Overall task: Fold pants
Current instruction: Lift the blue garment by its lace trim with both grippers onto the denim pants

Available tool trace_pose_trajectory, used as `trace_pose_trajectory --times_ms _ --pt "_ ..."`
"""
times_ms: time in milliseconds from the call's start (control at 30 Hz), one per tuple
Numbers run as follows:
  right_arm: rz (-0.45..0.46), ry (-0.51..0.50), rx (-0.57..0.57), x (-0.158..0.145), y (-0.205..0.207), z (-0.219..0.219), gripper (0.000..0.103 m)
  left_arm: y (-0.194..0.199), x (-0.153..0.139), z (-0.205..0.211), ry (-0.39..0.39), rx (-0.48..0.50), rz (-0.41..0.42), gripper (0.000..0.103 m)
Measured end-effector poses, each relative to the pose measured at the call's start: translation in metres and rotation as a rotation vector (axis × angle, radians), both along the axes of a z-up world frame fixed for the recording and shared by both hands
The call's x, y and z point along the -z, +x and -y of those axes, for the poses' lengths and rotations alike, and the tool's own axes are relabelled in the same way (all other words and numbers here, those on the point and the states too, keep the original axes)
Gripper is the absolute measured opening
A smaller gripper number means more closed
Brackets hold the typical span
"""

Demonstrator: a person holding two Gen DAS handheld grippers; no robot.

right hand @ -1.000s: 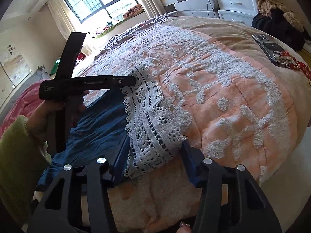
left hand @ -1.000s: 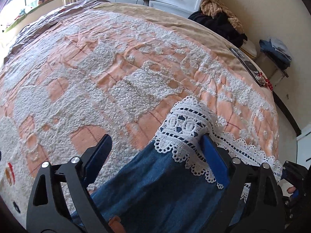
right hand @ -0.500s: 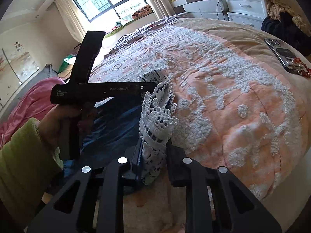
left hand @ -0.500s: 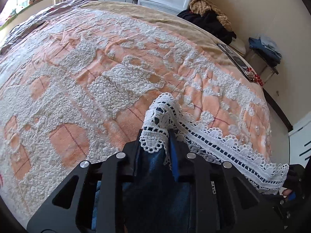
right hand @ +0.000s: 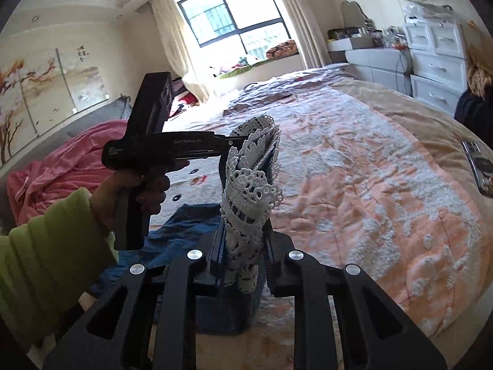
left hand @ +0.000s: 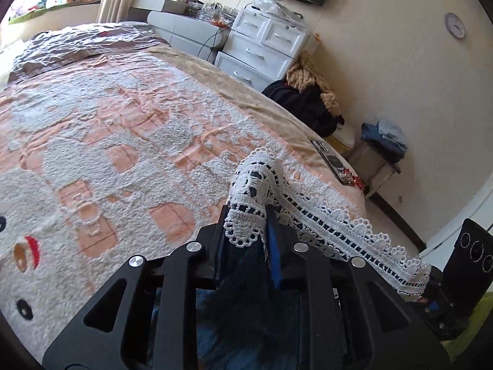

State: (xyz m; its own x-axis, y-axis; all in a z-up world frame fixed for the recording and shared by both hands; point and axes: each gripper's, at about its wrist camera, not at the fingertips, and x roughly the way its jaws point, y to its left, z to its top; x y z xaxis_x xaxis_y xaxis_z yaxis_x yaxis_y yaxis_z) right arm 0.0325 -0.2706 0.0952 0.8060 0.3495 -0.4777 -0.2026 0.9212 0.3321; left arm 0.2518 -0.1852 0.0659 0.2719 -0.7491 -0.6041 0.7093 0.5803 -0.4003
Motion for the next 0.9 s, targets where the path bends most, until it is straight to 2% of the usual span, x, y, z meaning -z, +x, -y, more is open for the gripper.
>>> trace_pose_trajectory --times_ms 100,167,233,300,333,400,467,567,633,767,833,900 --pt "0.032 -0.027 -0.091 -0.006 -0.003 -0.032 0.019 -0.006 -0.001 -0.039 -0.046 -0.025 -0.030 0.016" --pt "0.039 -0.054 -0.155 -0.003 -0.004 -0.056 0.019 -0.007 0.006 -0.063 -0.061 -0.058 -0.070 0.020" --pt "0.033 -0.097 -0.218 0.004 -0.001 -0.082 0.019 -0.008 0.014 -0.079 -0.030 -0.105 -0.104 0.025" --pt "-0.002 -0.161 -0.272 0.018 0.004 -0.111 0.019 -0.008 0.023 -0.095 0.022 -0.195 -0.133 0.026" --pt "-0.019 -0.181 -0.298 0.025 0.006 -0.123 0.019 -0.007 0.027 -0.104 0.023 -0.231 -0.167 0.026" --pt "-0.053 -0.242 -0.335 0.041 0.008 -0.147 0.019 -0.007 0.035 -0.126 -0.012 -0.292 -0.250 0.037" --pt "-0.062 -0.295 -0.359 0.051 0.003 -0.166 0.019 -0.012 0.040 -0.145 -0.019 -0.323 -0.279 0.056" --pt "-0.071 -0.363 -0.383 0.061 -0.002 -0.185 0.022 -0.022 0.048 -0.167 -0.085 -0.337 -0.341 0.067" --pt "-0.073 -0.388 -0.385 0.066 -0.005 -0.193 0.023 -0.027 0.055 -0.175 -0.131 -0.341 -0.385 0.071" --pt "-0.053 -0.423 -0.398 0.068 -0.013 -0.205 0.027 -0.031 0.063 -0.177 -0.168 -0.350 -0.415 0.072" --pt "-0.045 -0.410 -0.409 0.066 -0.017 -0.203 0.032 -0.029 0.069 -0.174 -0.147 -0.368 -0.419 0.072" --pt "-0.053 -0.354 -0.424 0.062 -0.020 -0.197 0.035 -0.027 0.075 -0.170 -0.104 -0.390 -0.421 0.052"
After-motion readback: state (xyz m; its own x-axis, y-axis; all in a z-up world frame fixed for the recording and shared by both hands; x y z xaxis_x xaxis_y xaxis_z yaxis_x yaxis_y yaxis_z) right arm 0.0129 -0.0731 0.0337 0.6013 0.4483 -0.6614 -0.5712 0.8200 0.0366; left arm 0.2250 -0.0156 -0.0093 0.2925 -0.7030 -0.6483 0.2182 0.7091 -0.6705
